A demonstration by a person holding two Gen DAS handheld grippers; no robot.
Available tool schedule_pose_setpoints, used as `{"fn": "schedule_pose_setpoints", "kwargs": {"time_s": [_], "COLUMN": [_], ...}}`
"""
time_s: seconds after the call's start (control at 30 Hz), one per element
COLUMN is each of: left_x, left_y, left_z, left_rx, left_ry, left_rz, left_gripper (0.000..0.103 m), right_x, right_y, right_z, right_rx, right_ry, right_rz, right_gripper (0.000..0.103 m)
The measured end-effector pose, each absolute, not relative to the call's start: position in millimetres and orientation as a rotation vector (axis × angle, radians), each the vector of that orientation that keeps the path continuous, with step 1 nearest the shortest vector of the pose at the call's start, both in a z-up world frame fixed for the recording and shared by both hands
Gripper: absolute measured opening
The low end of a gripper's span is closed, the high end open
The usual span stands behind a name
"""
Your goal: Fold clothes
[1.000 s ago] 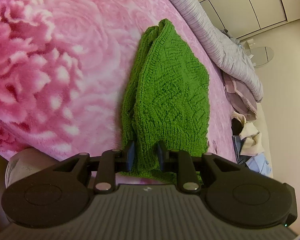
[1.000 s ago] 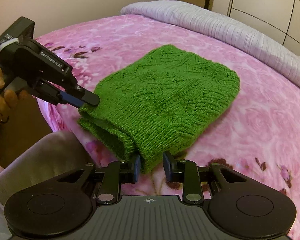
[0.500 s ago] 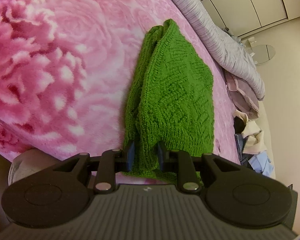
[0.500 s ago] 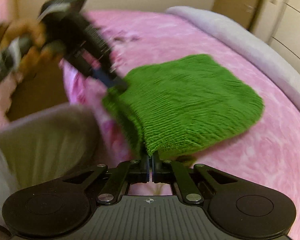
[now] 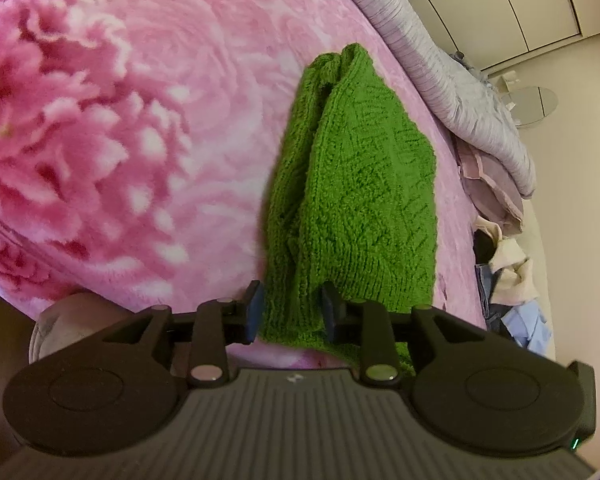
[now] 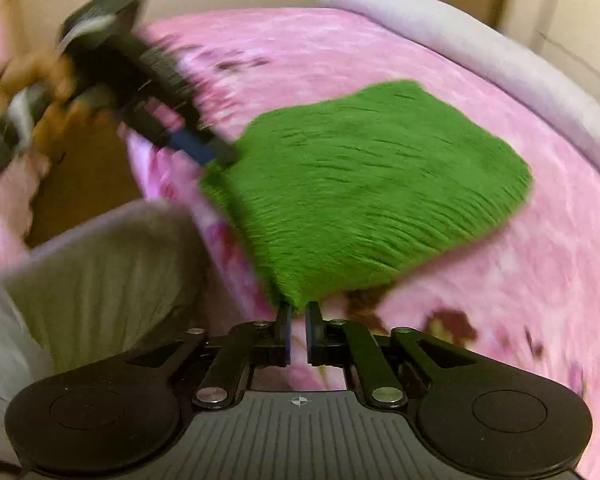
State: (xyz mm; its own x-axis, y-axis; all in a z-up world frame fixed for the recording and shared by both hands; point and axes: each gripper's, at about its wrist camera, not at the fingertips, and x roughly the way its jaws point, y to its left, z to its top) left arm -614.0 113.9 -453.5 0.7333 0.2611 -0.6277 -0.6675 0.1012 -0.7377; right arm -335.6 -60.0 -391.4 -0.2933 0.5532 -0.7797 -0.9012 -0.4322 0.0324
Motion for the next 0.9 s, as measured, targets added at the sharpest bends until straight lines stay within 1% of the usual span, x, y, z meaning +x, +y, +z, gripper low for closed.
{"fn": "schedule_pose_setpoints", "kwargs": {"time_s": [0.03, 0.07, 0.1, 0.13, 0.17, 0.2, 0.23, 0.27, 0.33, 0.4, 0.43, 0.47, 0.5, 0.53, 0.6, 0.67, 0.8, 0.87, 0.9], "left_x": [-616.2, -618.3, -620.5, -622.2, -623.9, -623.4, -622.4, -619.1, -611.3, -608.0, -607.6, -607.2, -605.8, -604.2, -599.7, -591.6, -569.2, -571.5, -575.2], "left_y": [114.2, 114.5, 114.8, 115.7, 116.9, 118.6, 120.5, 122.3, 126.0, 124.8, 123.8, 122.8, 121.4, 120.0, 116.7, 113.2, 104.0, 102.0, 101.4], "left_z": [-451.9, -450.2, -448.6, -447.9, -447.5, -448.0, -448.8, -452.4, -461.2, -469.9, -472.3, -474.7, -474.1, -472.7, -470.4, -470.3, -478.0, -480.0, -480.4], "left_rx": [-1.306, -1.312, -1.319, -1.333, -1.349, -1.356, -1.362, -1.37, -1.387, -1.426, -1.439, -1.452, -1.442, -1.425, -1.4, -1.398, -1.411, -1.432, -1.453], "left_ry": [0.371, 0.36, 0.349, 0.331, 0.311, 0.304, 0.301, 0.313, 0.346, 0.324, 0.305, 0.287, 0.285, 0.288, 0.295, 0.303, 0.316, 0.299, 0.287], "left_rz": [0.706, 0.701, 0.697, 0.692, 0.688, 0.695, 0.704, 0.706, 0.707, 0.693, 0.683, 0.674, 0.671, 0.67, 0.655, 0.615, 0.6, 0.627, 0.633], "left_gripper": [0.025, 0.025, 0.026, 0.028, 0.03, 0.036, 0.041, 0.041, 0.041, 0.04, 0.032, 0.026, 0.019, 0.014, 0.012, 0.011, 0.012, 0.013, 0.015], "right_x": [-322.9, -310.1, -296.7, -283.3, -269.9, -258.1, -251.0, -245.0, -244.7, -249.9, -253.3, -255.9, -257.3, -258.6, -258.9, -253.4, -235.9, -243.1, -246.9], "right_y": [-59.5, -58.7, -57.5, -56.3, -55.1, -53.4, -50.4, -47.4, -41.1, -35.7, -33.6, -32.4, -31.6, -30.8, -26.7, -22.0, -18.3, -19.0, -19.6], "right_z": [-387.7, -385.3, -386.8, -388.4, -390.0, -392.8, -399.7, -406.5, -420.5, -433.9, -440.5, -446.2, -448.8, -451.5, -444.5, -426.5, -409.5, -406.4, -404.9], "right_rx": [-0.796, -0.707, -0.591, -0.474, -0.355, -0.243, -0.15, -0.064, 0.035, 0.103, 0.133, 0.168, 0.192, 0.215, 0.185, 0.095, 0.018, -0.023, -0.047], "right_ry": [0.683, 0.775, 0.876, 0.974, 1.067, 1.157, 1.244, 1.323, 1.424, 1.492, 1.518, 1.538, 1.548, 1.557, 1.519, 1.444, 1.334, 1.306, 1.291], "right_rz": [1.86, 1.841, 1.811, 1.775, 1.734, 1.687, 1.636, 1.585, 1.516, 1.466, 1.446, 1.426, 1.408, 1.391, 1.404, 1.433, 1.396, 1.411, 1.421], "right_gripper": [0.025, 0.031, 0.046, 0.057, 0.059, 0.061, 0.061, 0.061, 0.061, 0.061, 0.061, 0.059, 0.03, 0.026, 0.021, 0.02, 0.02, 0.024, 0.029]}}
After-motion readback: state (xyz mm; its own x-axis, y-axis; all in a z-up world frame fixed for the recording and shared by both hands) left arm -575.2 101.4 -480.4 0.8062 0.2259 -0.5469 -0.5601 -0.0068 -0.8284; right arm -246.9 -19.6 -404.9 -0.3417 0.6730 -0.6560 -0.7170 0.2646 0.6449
